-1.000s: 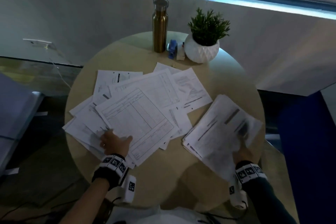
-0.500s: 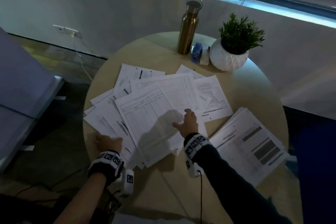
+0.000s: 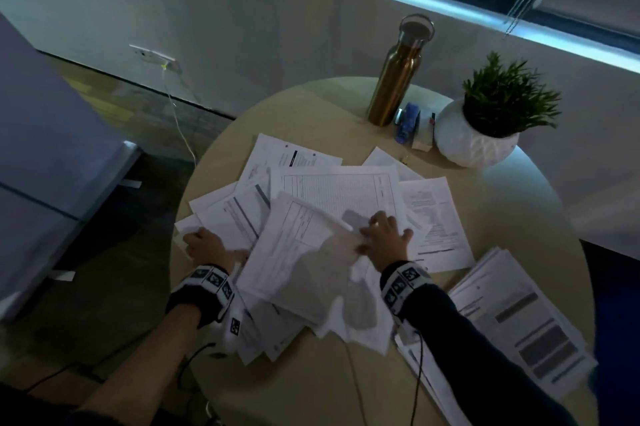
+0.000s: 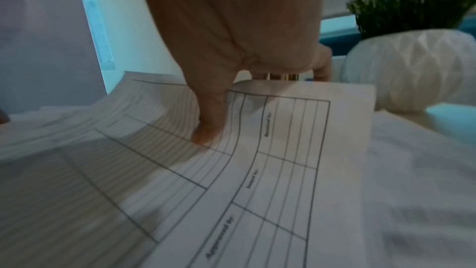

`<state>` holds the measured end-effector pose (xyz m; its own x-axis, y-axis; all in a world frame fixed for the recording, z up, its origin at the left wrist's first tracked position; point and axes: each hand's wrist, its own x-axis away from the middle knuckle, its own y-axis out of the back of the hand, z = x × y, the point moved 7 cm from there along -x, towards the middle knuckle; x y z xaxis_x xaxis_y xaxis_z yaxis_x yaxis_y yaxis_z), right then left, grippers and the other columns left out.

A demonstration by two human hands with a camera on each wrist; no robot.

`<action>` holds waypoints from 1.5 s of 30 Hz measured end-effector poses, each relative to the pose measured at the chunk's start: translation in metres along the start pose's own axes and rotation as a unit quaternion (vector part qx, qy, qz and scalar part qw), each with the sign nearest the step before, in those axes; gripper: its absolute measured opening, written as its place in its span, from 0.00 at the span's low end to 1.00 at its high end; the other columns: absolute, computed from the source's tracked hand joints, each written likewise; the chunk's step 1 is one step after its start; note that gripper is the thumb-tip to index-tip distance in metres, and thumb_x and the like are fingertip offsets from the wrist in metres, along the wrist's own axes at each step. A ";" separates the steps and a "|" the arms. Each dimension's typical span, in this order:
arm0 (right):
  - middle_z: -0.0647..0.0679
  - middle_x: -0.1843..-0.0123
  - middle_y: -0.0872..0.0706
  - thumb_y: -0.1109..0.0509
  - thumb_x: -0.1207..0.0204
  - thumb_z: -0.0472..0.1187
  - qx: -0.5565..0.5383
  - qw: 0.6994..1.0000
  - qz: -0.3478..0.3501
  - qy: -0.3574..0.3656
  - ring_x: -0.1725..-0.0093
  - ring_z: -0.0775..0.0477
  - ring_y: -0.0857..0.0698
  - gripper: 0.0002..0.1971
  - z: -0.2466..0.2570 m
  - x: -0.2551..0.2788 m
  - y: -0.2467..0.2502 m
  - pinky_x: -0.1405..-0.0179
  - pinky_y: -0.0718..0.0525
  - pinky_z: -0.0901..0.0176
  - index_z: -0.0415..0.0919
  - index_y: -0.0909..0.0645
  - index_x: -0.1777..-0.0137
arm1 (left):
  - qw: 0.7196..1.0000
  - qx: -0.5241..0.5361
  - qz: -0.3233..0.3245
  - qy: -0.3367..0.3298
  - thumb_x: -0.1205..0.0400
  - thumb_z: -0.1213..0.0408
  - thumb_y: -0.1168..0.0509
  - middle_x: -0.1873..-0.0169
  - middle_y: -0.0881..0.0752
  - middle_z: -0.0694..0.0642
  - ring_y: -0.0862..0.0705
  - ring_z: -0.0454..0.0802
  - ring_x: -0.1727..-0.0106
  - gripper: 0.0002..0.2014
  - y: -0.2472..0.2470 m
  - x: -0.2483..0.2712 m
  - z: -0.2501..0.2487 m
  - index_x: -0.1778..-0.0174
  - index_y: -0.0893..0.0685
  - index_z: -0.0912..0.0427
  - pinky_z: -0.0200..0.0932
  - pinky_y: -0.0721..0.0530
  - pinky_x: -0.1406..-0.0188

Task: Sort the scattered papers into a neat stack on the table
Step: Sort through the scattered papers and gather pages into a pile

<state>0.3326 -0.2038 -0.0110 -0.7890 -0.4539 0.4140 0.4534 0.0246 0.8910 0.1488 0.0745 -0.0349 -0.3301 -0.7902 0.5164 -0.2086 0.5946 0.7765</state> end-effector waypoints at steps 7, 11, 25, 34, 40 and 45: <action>0.49 0.20 0.38 0.24 0.31 0.47 0.045 0.998 0.010 0.049 0.18 0.47 0.46 0.18 0.003 -0.095 0.052 0.21 0.62 0.31 0.48 0.16 0.41 | 0.988 0.119 -0.015 -0.098 0.38 0.74 0.20 0.36 0.24 0.74 0.23 0.71 0.35 0.48 -0.011 0.001 -0.004 0.26 0.41 0.69 0.62 0.24 0.37; 0.51 0.28 0.28 0.22 0.34 0.45 0.032 0.998 0.035 0.039 0.26 0.46 0.33 0.22 0.000 -0.116 0.046 0.21 0.57 0.32 0.47 0.18 0.40 | 0.962 0.239 -0.045 -0.124 0.32 0.78 0.26 0.50 0.16 0.64 0.16 0.60 0.49 0.42 -0.007 0.021 0.004 0.26 0.42 0.62 0.57 0.17 0.48; 0.40 0.49 0.12 0.26 0.29 0.33 -0.197 0.927 -0.308 0.078 0.49 0.40 0.14 0.04 -0.027 -0.062 0.119 0.51 0.23 0.58 0.35 0.12 0.56 | 0.945 0.220 0.012 -0.243 0.32 0.66 0.23 0.38 0.27 0.50 0.27 0.47 0.38 0.30 -0.026 0.046 0.022 0.34 0.24 0.58 0.46 0.26 0.39; 0.39 0.52 0.09 0.28 0.27 0.34 -0.268 0.816 -0.495 0.127 0.57 0.47 0.14 0.07 -0.032 0.021 0.171 0.52 0.16 0.59 0.33 0.11 0.54 | 0.948 0.245 0.086 -0.183 0.25 0.70 0.29 0.35 0.21 0.55 0.25 0.59 0.28 0.14 -0.040 0.063 0.023 0.44 0.16 0.58 0.53 0.23 0.30; 0.36 0.57 0.10 0.28 0.29 0.38 -0.385 0.811 -0.439 -0.046 0.56 0.51 0.17 0.10 -0.069 0.036 0.160 0.52 0.19 0.55 0.32 0.12 0.53 | 0.934 0.300 0.040 -0.189 0.26 0.82 0.36 0.37 0.21 0.55 0.25 0.53 0.32 0.20 -0.016 0.081 0.019 0.43 0.19 0.57 0.48 0.28 0.29; 0.43 0.73 0.20 0.29 0.28 0.37 -0.389 0.880 -0.264 -0.070 0.66 0.49 0.23 0.11 -0.027 0.063 0.078 0.67 0.29 0.61 0.37 0.19 0.71 | 0.887 0.436 0.067 -0.135 0.17 0.65 0.41 0.47 0.17 0.54 0.21 0.62 0.38 0.09 0.000 0.102 0.016 0.52 0.15 0.50 0.58 0.24 0.34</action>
<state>0.3298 -0.2548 0.0790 -0.9935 -0.1037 0.0471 0.1114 -0.7995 0.5903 0.0999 -0.0041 0.0120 -0.5901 -0.7089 0.3862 -0.7449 0.6626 0.0779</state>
